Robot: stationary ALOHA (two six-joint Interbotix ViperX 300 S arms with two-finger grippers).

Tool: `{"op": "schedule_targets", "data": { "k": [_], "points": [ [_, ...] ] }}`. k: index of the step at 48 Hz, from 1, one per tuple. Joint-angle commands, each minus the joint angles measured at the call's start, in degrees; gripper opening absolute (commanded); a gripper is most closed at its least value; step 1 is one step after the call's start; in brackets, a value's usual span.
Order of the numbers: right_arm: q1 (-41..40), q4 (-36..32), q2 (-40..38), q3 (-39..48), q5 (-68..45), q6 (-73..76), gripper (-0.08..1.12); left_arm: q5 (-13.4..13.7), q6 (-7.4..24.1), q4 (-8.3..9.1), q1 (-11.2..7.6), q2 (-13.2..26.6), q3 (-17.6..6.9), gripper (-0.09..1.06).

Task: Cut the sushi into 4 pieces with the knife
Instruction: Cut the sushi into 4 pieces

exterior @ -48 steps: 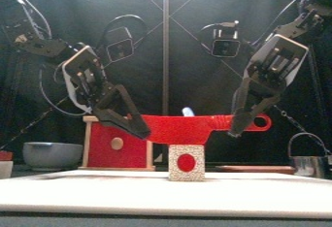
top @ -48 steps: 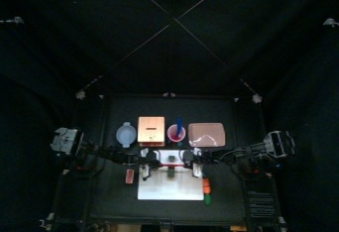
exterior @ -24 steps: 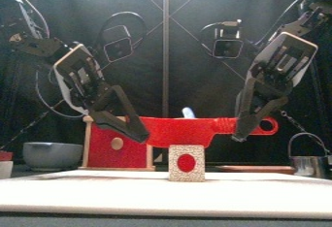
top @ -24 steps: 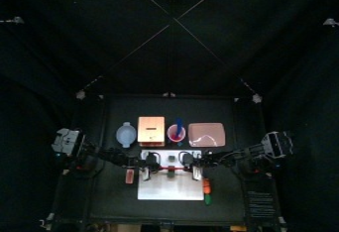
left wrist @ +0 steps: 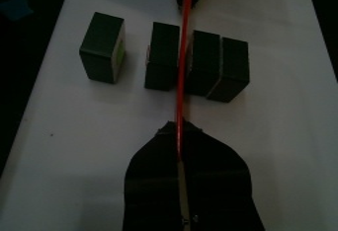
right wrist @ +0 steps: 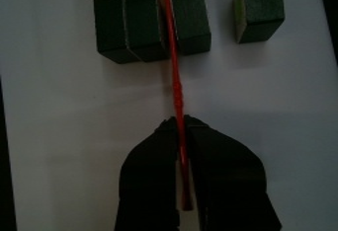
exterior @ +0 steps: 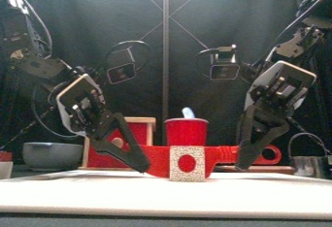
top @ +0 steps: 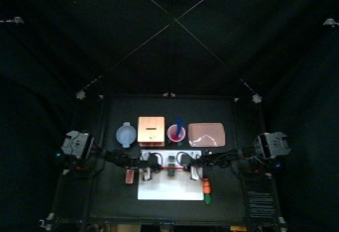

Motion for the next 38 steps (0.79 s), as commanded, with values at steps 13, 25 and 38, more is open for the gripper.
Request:
{"op": "schedule_targets", "data": {
  "k": [13,25,38],
  "points": [
    [-0.26,-0.09,0.97,-1.41,-0.53,0.09,0.16,0.35,0.00,-0.62,3.16,1.23,-1.41,0.11],
    [1.41,0.26,0.88,-3.52,-0.18,0.09,0.16,0.79,-0.44,-1.41,-0.62,0.79,-1.67,0.11],
    [1.58,0.26,-1.14,-4.04,0.62,0.18,0.16,2.81,-0.09,-2.29,-1.93,-2.81,-2.37,0.11]
  ]
}}
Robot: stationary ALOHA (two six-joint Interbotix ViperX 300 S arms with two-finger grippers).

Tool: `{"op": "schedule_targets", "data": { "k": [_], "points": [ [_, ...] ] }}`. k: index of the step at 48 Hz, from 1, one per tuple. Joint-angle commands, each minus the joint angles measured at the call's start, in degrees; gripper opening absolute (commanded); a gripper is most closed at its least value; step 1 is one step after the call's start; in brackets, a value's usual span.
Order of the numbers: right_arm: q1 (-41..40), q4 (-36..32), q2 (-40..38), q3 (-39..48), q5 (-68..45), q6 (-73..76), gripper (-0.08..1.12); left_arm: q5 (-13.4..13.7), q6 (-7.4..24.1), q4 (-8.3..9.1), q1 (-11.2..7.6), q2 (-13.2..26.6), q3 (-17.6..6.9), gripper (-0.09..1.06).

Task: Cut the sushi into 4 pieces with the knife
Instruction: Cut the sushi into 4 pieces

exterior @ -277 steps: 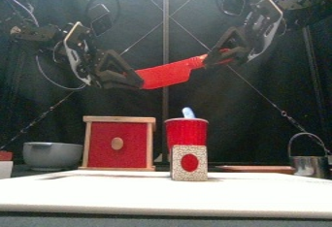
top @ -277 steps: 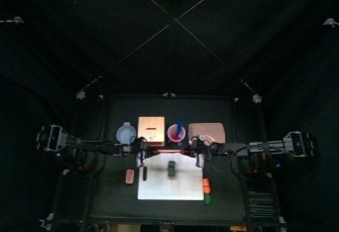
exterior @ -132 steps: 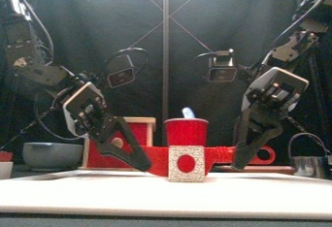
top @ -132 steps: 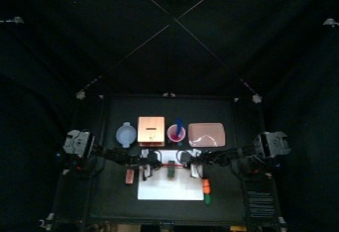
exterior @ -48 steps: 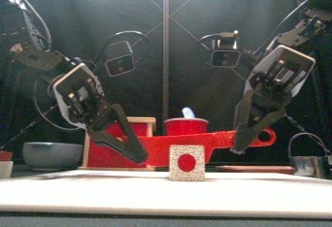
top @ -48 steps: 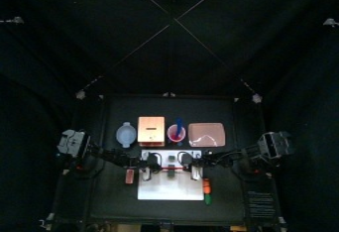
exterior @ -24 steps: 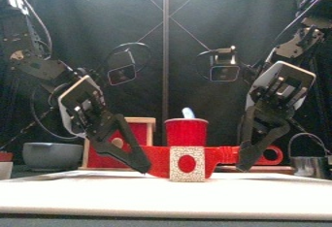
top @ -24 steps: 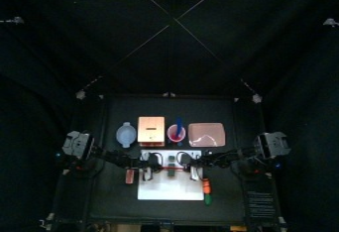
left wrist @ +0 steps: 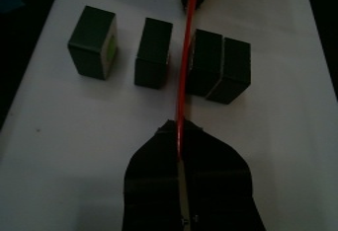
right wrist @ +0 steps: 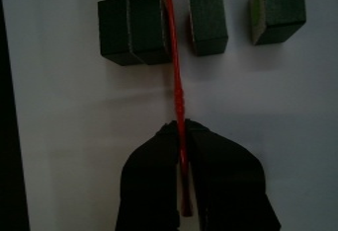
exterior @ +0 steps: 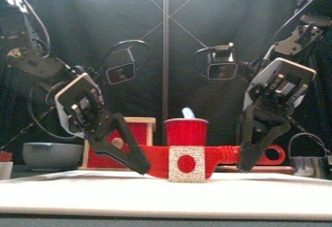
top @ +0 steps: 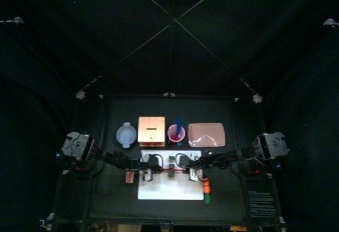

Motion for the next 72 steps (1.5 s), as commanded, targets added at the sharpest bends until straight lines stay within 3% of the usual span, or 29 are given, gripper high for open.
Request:
{"op": "schedule_targets", "data": {
  "k": [1,12,19,35,58,72],
  "points": [
    [0.00,0.18,-2.29,-2.20,-0.44,0.18,0.16,0.53,0.00,-0.26,0.35,-2.11,-1.76,0.11],
    [-0.09,-0.35,-9.93,-1.41,-0.35,0.09,0.16,2.37,0.09,2.11,0.44,-10.46,-1.67,0.11],
    [0.09,0.00,-12.22,-0.88,-0.44,0.09,0.16,2.64,0.00,3.16,0.35,-11.51,-1.67,0.11],
    [1.23,0.88,-9.05,-0.79,-0.44,0.09,0.16,2.64,-0.44,2.90,-1.76,-9.14,-1.85,0.11],
    [1.58,2.11,-5.10,-0.97,-0.44,0.18,0.16,2.64,-0.62,0.18,-2.81,-4.75,-2.29,0.11],
    [2.11,2.81,-3.08,-1.23,-0.44,0.09,0.16,5.36,-0.62,-1.67,-3.34,-1.93,-2.72,0.11]
  ]
}}
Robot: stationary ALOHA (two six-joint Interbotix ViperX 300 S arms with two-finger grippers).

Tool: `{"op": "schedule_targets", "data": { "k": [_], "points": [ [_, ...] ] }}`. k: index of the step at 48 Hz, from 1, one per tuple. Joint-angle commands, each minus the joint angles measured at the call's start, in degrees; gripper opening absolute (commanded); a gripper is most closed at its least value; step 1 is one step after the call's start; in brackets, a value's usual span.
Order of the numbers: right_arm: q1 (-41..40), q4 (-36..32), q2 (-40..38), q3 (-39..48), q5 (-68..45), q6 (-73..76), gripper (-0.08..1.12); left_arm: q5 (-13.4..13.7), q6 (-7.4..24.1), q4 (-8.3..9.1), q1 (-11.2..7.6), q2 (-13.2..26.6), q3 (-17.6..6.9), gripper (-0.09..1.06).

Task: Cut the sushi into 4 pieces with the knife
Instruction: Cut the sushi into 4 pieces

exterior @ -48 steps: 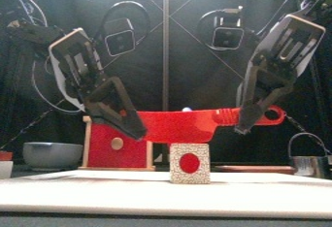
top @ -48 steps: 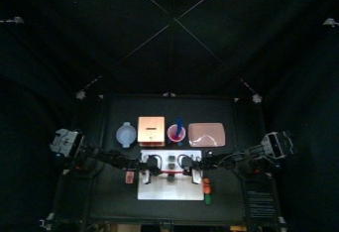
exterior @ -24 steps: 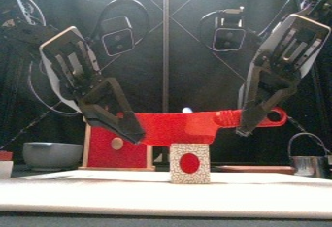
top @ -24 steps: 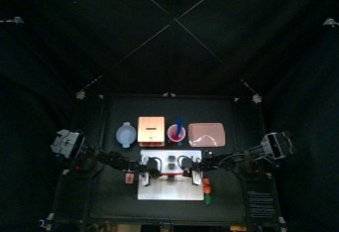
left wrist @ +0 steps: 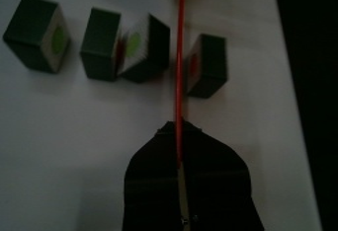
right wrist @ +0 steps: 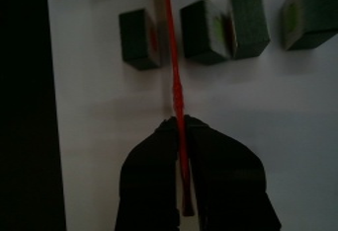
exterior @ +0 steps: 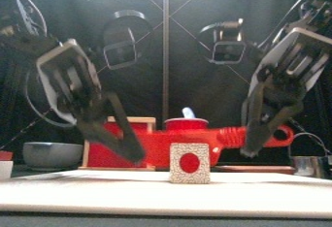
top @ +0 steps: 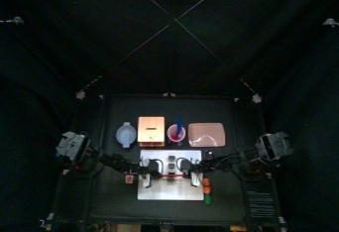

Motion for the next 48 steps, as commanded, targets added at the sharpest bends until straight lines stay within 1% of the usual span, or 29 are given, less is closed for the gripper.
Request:
{"op": "schedule_targets", "data": {
  "k": [1,6,14,21,25,29,33,36,39,41,44,48],
  "points": [
    [0.26,0.62,0.18,-1.32,-0.53,0.00,0.16,1.14,-0.09,-0.62,0.09,0.79,-1.14,0.11],
    [0.97,1.05,2.11,-1.49,-0.44,0.09,0.16,2.37,-0.09,-0.88,-0.18,2.81,-1.67,0.11],
    [2.20,2.72,4.57,-2.02,-0.53,0.09,0.16,2.55,-0.09,-0.88,-0.53,4.75,-2.55,0.11],
    [3.52,3.43,4.75,-2.90,-0.53,0.09,0.16,2.55,-0.18,-1.41,-1.49,4.48,-2.90,0.11],
    [3.25,3.08,4.22,-2.99,-0.53,0.00,0.16,2.55,-0.09,-1.85,-1.49,4.31,-2.99,0.12],
    [3.08,2.81,2.99,-2.64,-0.53,-0.09,0.16,2.55,-0.09,-2.72,-1.05,3.52,-3.25,0.14],
    [2.99,2.29,0.35,-1.85,-0.53,0.00,0.16,2.90,-0.09,-3.60,-0.79,1.58,-3.25,0.23],
    [2.46,1.93,-1.93,-0.88,-0.53,0.00,0.16,2.99,0.00,-4.04,-0.53,-0.35,-3.25,0.34],
    [1.93,1.85,-4.22,0.35,-0.44,0.00,0.16,2.99,0.09,-4.04,0.00,-2.20,-3.16,0.46],
    [1.58,1.93,-5.89,1.49,-0.53,0.00,0.16,2.99,0.18,-3.96,0.70,-3.69,-3.08,0.55],
    [1.32,1.85,-7.82,2.99,-0.26,0.00,0.16,2.90,0.26,-3.96,1.41,-5.27,-2.99,0.65],
    [0.88,2.11,-10.55,5.19,1.41,0.09,0.16,2.72,0.26,-3.96,2.37,-7.12,-2.64,0.75]
  ]
}}
